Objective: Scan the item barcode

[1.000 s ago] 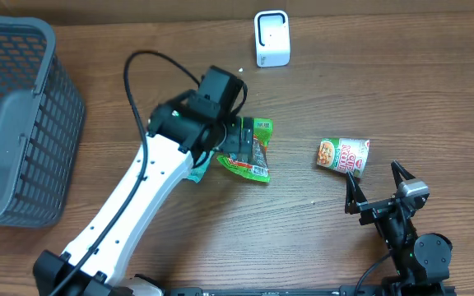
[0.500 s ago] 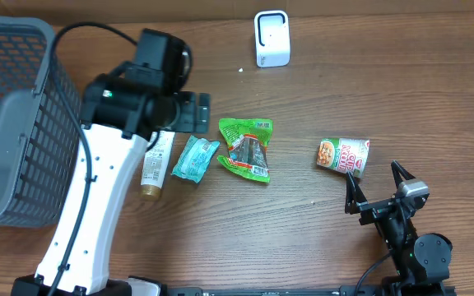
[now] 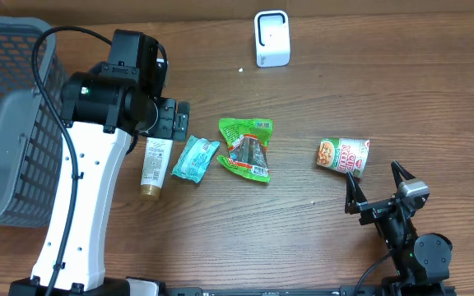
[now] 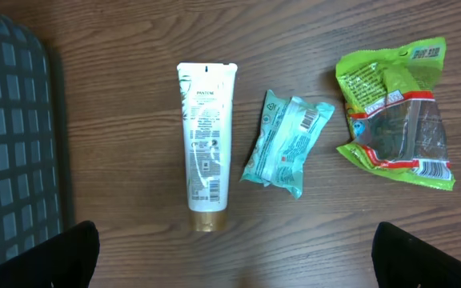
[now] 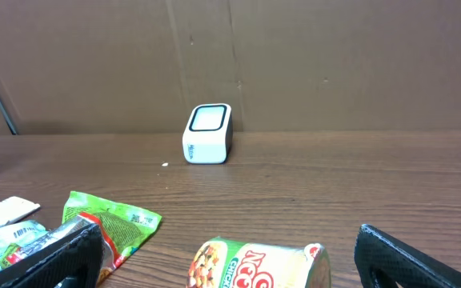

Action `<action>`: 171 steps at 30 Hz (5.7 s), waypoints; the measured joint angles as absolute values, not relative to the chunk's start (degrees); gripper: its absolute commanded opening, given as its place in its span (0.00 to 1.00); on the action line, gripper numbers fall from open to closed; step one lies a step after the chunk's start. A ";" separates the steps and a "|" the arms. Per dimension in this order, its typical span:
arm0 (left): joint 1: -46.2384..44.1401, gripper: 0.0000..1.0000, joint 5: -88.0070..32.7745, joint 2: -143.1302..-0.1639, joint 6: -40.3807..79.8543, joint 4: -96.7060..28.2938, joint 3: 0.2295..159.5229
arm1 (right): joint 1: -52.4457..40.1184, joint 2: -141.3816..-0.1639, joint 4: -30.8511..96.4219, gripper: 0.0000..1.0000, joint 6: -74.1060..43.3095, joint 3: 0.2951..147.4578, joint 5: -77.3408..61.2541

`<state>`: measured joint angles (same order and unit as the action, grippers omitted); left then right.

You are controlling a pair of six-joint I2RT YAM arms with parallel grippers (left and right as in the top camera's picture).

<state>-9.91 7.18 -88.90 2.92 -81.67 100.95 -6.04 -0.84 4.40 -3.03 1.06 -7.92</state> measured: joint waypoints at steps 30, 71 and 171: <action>32.97 1.00 -0.43 -88.84 2.98 -82.83 120.90 | -6.04 -0.84 4.38 1.00 -3.05 1.06 -7.90; 39.00 1.00 -0.45 -88.84 2.98 -84.09 120.90 | -6.04 -0.84 4.38 1.00 -3.05 1.06 -7.92; 39.00 1.00 -0.67 -88.84 2.98 -84.20 120.90 | -22.15 -98.28 52.03 0.90 3.03 67.55 -5.80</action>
